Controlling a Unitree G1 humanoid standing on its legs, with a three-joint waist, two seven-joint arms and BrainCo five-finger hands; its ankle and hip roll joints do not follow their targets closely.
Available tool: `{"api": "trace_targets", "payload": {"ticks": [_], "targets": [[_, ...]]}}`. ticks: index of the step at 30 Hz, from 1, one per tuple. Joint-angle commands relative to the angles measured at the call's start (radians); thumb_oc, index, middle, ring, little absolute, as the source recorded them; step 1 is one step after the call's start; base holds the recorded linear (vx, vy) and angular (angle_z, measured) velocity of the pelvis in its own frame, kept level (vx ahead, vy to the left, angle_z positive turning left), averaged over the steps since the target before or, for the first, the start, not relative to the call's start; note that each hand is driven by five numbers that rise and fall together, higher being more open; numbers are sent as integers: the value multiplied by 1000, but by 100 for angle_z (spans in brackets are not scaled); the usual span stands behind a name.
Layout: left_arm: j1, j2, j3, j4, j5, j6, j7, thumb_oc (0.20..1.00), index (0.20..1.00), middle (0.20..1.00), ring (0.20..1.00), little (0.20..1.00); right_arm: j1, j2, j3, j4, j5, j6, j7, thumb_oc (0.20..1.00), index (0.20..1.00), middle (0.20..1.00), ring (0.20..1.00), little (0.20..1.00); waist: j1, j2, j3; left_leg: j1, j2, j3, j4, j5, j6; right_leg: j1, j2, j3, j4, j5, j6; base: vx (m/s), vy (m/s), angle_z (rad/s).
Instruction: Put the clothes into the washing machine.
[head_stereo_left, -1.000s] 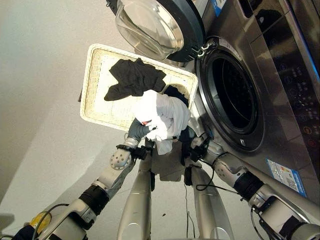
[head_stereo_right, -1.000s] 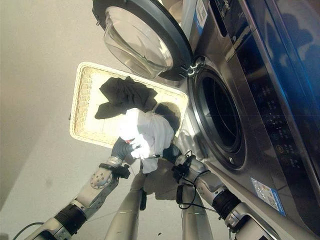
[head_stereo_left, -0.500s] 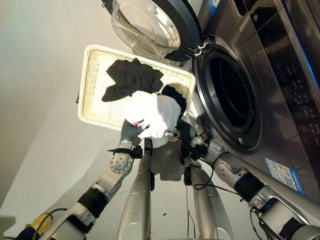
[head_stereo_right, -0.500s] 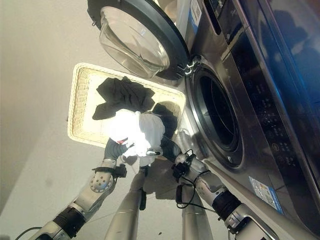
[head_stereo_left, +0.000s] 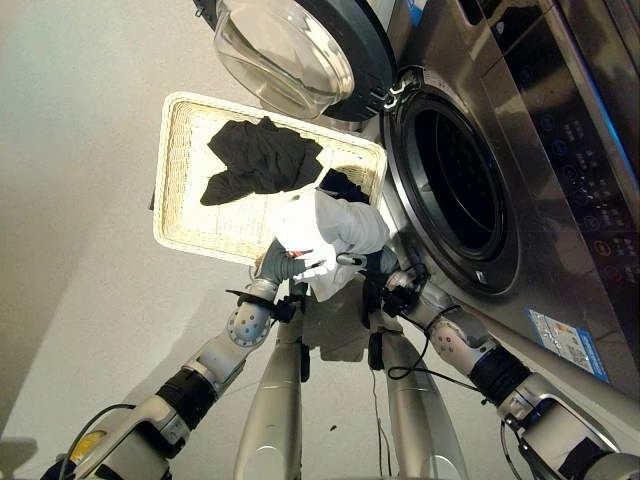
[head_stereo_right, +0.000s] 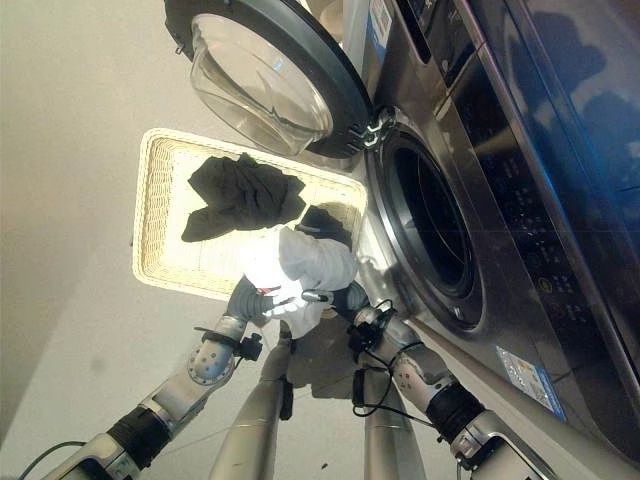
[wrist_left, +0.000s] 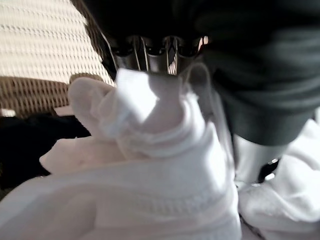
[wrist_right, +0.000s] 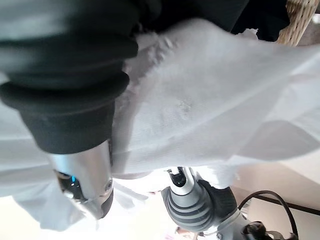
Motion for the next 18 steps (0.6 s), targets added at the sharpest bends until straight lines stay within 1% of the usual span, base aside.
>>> {"api": "trace_targets", "payload": {"ticks": [1,5,8,9,10,11,12,15,18], "targets": [[-14,-27,-52,-56,88,-4,-51,200,200,200,200,200,-21,25,19,-94,62,-24,27,1000,1000,1000,1000,1000,-54,9,-19,6,-88,27,41,-53,46,79,-28,-47,-288,239,79,6,19,-3],[-41,-16,-91,-46,123,20,-78,200,200,200,200,200,-28,27,44,-96,61,-8,32,1000,1000,1000,1000,1000,-59,5,-19,11,-83,33,37,-53,45,81,-25,-43,-287,238,80,5,11,-3],[-57,-8,-110,-48,124,14,-98,200,200,200,200,200,-30,24,57,-93,66,5,39,1000,1000,1000,1000,1000,-62,3,-19,11,-82,35,38,-53,44,79,-23,-39,-288,240,80,0,0,0],[-65,-2,-120,-50,117,10,-123,200,200,200,200,200,-29,22,66,-89,67,6,48,1000,1000,1000,1000,1000,-64,1,-19,12,-81,35,37,-54,44,80,-21,-36,-290,242,80,0,0,0],[-71,1,-129,-56,117,10,-140,200,200,200,200,200,-27,19,70,-88,81,12,57,482,482,482,482,482,-65,0,-19,14,-80,36,35,-53,43,81,-21,-35,-293,244,81,0,0,0],[-71,1,-131,-56,118,11,-146,200,200,200,200,200,-26,18,70,-89,85,13,58,382,382,382,382,382,-65,0,-19,14,-80,35,34,-53,44,81,-20,-34,-294,245,81,0,0,0],[-75,3,-137,-59,113,14,-156,200,200,200,200,200,-25,20,71,-90,85,15,58,200,200,200,200,200,-66,-1,-19,15,-80,36,31,-52,44,81,-20,-34,-296,246,81,0,0,0],[-85,5,-148,-64,101,26,-169,200,200,200,200,200,-22,22,81,-88,85,12,66,200,200,200,200,200,-67,-4,-19,12,-79,37,30,-50,43,79,-18,-34,-296,248,81,0,-16,-2],[-89,5,-157,-55,100,34,-144,200,200,200,200,200,-19,26,89,-79,89,11,68,200,200,200,200,200,-69,-5,-19,12,-78,38,26,-48,42,78,-17,-33,-297,249,81,0,0,0]]}}
